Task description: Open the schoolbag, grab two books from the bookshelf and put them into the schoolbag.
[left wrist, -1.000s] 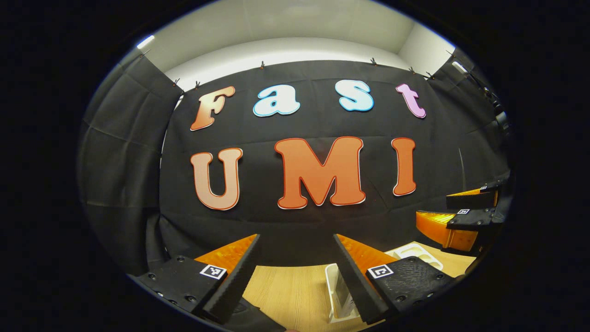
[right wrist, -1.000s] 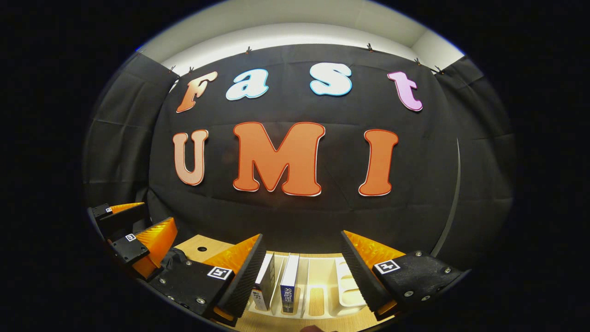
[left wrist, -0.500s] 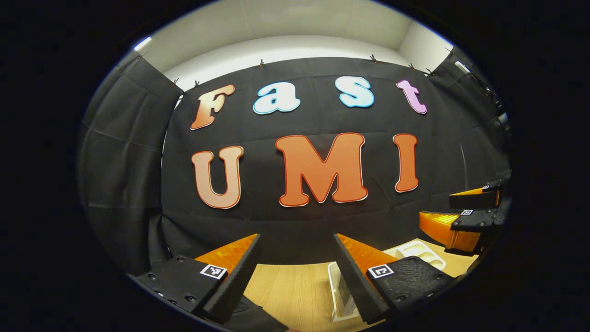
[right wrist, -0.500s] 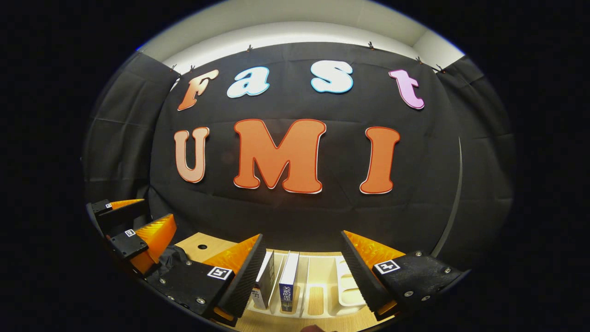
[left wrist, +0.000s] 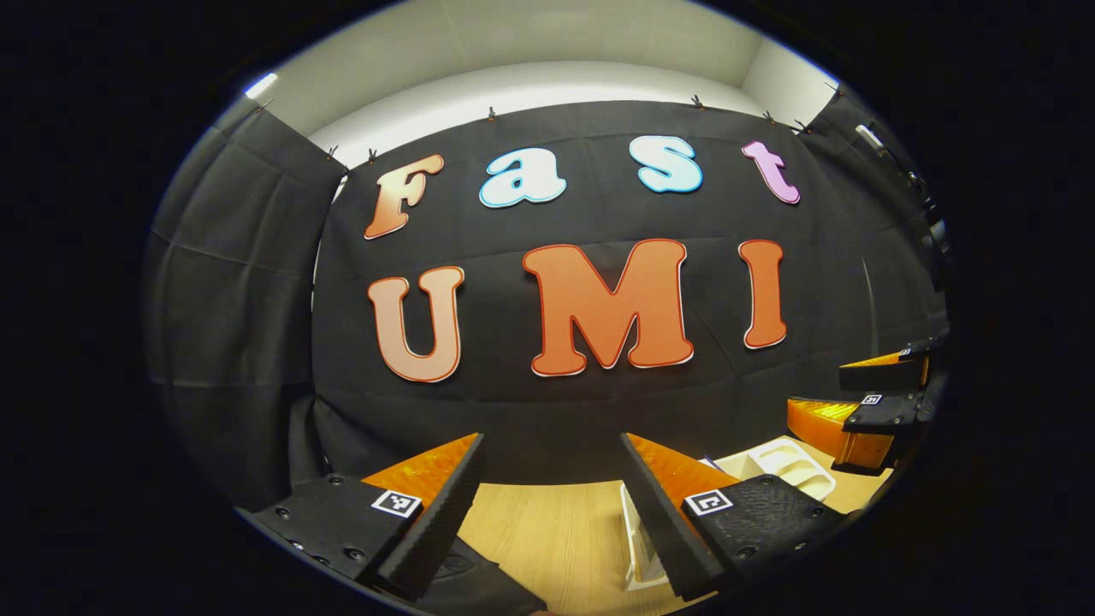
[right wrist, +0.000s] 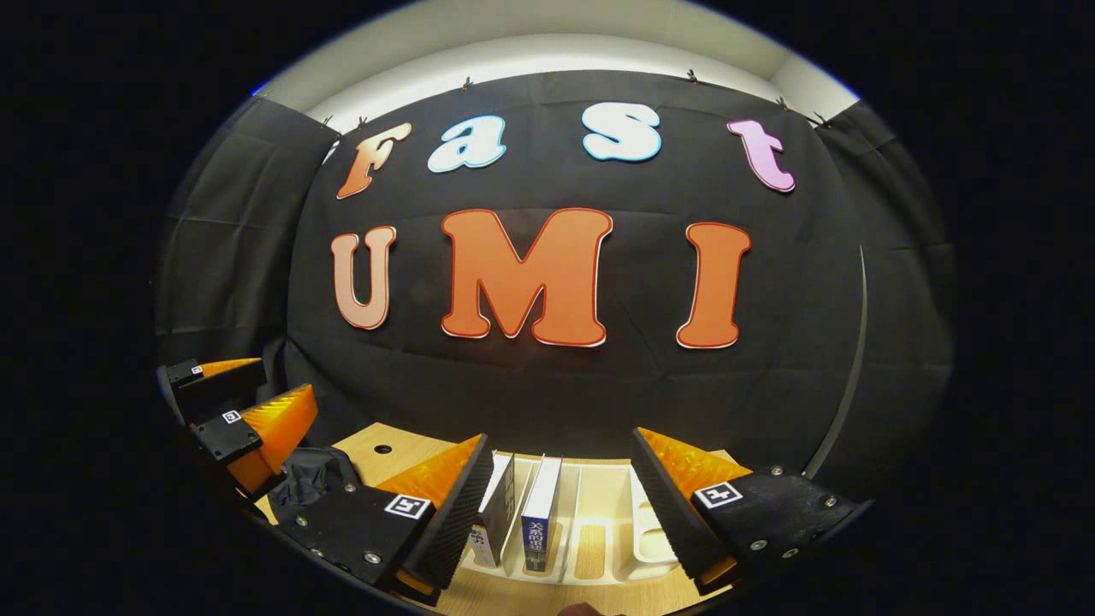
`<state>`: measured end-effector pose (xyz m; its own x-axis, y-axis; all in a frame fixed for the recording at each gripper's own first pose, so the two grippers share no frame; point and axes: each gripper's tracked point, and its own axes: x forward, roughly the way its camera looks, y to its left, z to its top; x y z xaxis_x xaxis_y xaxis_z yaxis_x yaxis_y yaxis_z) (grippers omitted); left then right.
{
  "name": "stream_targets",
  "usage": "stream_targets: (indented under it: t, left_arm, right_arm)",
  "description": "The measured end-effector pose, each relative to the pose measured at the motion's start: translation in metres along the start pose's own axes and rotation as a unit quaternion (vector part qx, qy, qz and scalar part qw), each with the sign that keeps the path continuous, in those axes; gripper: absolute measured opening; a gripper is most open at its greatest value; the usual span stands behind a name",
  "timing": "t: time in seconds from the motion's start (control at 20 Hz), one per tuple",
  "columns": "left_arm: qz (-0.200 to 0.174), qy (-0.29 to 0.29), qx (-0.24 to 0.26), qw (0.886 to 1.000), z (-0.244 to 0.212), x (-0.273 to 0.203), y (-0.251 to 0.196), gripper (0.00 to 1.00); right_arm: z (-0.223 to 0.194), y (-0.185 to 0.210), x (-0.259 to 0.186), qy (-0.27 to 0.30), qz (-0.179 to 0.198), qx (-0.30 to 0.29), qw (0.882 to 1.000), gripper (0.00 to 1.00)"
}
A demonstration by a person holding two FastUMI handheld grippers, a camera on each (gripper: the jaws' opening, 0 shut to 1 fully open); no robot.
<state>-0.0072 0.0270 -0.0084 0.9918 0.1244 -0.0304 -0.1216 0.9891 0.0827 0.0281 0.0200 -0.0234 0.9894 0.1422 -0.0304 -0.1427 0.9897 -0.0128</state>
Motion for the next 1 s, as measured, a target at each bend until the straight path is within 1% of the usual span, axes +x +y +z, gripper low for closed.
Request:
stream_targets:
  t: [0.15, 0.2, 0.25, 0.3, 0.4, 0.45, 0.5, 0.55, 0.65, 0.7, 0.75, 0.8, 0.9, 1.0]
  left_arm:
    - [-0.002, 0.01, 0.02, 1.0, -0.009, -0.003, -0.001, 0.96]
    - [-0.001, 0.014, 0.032, 0.999, -0.016, -0.004, 0.0, 1.0]
    - [0.005, 0.021, 0.044, 0.999, -0.022, -0.006, 0.003, 1.0]
    - [0.009, 0.027, 0.054, 0.998, -0.028, -0.007, 0.006, 0.96]
    - [0.017, 0.048, 0.075, 0.996, -0.048, -0.009, 0.01, 0.96]
    - [0.019, 0.059, 0.091, 0.994, -0.057, -0.01, 0.013, 0.96]
    - [0.022, 0.067, 0.111, 0.991, -0.067, -0.014, 0.014, 1.0]
    - [0.021, 0.074, 0.134, 0.988, -0.076, -0.016, 0.015, 0.96]
    - [0.021, 0.092, 0.185, 0.978, -0.1, -0.026, 0.019, 0.96]
    - [0.022, 0.1, 0.208, 0.973, -0.113, -0.029, 0.018, 1.0]
    - [0.019, 0.112, 0.23, 0.966, -0.128, -0.033, 0.017, 0.96]
    - [0.017, 0.128, 0.251, 0.959, -0.149, -0.037, 0.018, 0.96]
    - [0.012, 0.172, 0.289, 0.942, -0.189, -0.048, 0.022, 0.96]
    - [0.011, 0.198, 0.326, 0.924, -0.22, -0.061, 0.026, 0.96]
  right_arm:
    - [-0.003, -0.003, 0.001, -0.001, 0.004, -0.007, 1.0, 0.96]
    - [-0.005, -0.006, 0.001, 0.0, 0.003, -0.012, 1.0, 0.96]
    - [-0.007, -0.01, 0.001, 0.002, 0.0, -0.017, 1.0, 0.96]
    - [-0.012, -0.014, 0.002, 0.005, -0.001, -0.018, 1.0, 0.96]
    - [-0.019, -0.023, 0.005, 0.012, -0.004, -0.019, 1.0, 0.96]
    - [-0.022, -0.028, 0.006, 0.016, -0.007, -0.02, 1.0, 0.96]
    - [-0.025, -0.033, 0.007, 0.017, -0.009, -0.021, 1.0, 0.96]
    - [-0.028, -0.038, 0.009, 0.019, -0.012, -0.021, 1.0, 0.95]
    - [-0.035, -0.048, 0.013, 0.024, -0.014, -0.022, 0.999, 0.96]
    - [-0.039, -0.054, 0.014, 0.028, -0.017, -0.022, 0.999, 0.96]
    - [-0.043, -0.059, 0.016, 0.03, -0.017, -0.021, 0.999, 0.96]
    - [-0.048, -0.063, 0.019, 0.034, -0.019, -0.02, 0.999, 0.96]
    - [-0.058, -0.069, 0.024, 0.042, -0.017, -0.022, 0.999, 0.96]
    - [-0.068, -0.071, 0.026, 0.05, -0.012, -0.028, 0.998, 0.96]
